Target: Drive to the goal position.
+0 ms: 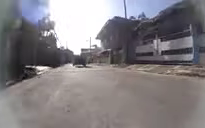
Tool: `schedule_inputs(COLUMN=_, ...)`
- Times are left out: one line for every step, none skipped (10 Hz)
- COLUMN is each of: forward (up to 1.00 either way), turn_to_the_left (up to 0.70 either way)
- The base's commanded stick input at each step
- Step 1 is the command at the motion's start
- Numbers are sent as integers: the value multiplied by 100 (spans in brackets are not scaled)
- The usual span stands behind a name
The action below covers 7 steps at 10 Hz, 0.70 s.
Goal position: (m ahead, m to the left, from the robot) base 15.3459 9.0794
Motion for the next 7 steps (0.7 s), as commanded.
schedule_inputs(forward=70, turn_to_the_left=0)
schedule_inputs(forward=70, turn_to_the_left=0)
schedule_inputs(forward=70, turn_to_the_left=0)
schedule_inputs(forward=69, turn_to_the_left=0)
schedule_inputs(forward=64, turn_to_the_left=0)
schedule_inputs(forward=60, turn_to_the_left=0)
schedule_inputs(forward=57, turn_to_the_left=0)
